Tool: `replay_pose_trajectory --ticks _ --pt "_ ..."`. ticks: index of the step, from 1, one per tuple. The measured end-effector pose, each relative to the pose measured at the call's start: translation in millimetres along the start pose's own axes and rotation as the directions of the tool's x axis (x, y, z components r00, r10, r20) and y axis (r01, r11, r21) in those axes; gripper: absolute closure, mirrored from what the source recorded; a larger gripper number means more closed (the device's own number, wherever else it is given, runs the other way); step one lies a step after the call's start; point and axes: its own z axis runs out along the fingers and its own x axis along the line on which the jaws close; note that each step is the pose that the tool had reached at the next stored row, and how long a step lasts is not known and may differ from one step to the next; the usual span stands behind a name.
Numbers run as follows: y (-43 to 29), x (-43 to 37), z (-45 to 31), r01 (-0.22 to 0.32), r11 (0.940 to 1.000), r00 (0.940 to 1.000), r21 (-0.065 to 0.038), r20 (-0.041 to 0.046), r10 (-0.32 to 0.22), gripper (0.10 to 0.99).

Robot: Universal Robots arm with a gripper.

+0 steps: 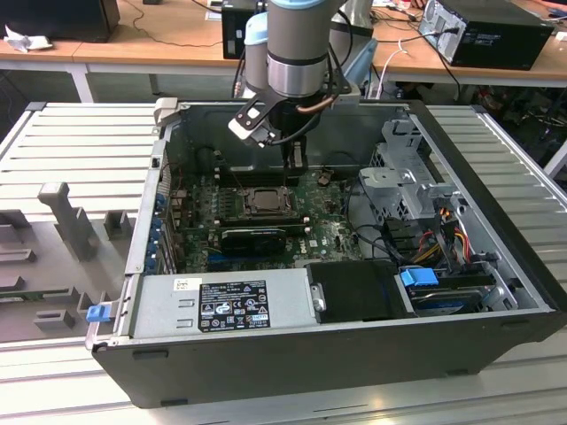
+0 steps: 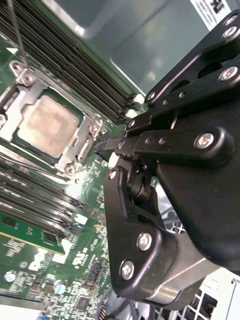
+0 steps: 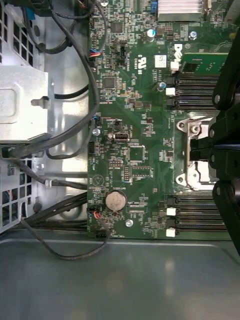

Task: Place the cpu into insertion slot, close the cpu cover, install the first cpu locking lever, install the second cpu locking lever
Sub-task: 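Close the cpu cover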

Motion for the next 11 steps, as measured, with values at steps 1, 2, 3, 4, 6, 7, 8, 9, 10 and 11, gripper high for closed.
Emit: replay_pose_trajectory --ticks 1,2,3,4,6,7,8,9,10,11 --pt "-3.0 0.0 1.4 0.000 1.0000 1.0000 0.000 0.0001 0.000 0.980" --pt "-6.8 0.0 3.3 0.000 1.0000 1.0000 0.000 0.0000 0.000 0.980" --pt "-9.7 0.0 4.6 0.000 1.0000 1.0000 0.000 0.0000 0.000 0.980" --pt "-15.7 -0.1 7.1 0.000 1.0000 1.0000 0.000 0.0000 0.000 0.980" --pt "-20.0 0.2 10.7 0.000 1.0000 1.0000 0.000 0.0000 0.000 0.980" --pt "-21.0 0.6 11.2 0.000 1.0000 1.0000 0.000 -0.0003 0.000 0.980" --pt "-21.6 0.6 11.5 0.000 1.0000 1.0000 0.000 -0.0009 0.000 0.980" --pt "-23.6 0.7 11.6 0.000 1.0000 1.0000 0.000 -0.0028 0.000 0.980" --pt "-30.0 0.7 11.6 0.000 1.0000 1.0000 0.000 -0.0051 0.000 0.980" --pt "-31.9 0.8 11.6 -0.001 1.0000 1.0000 0.000 -0.0056 0.001 0.980"
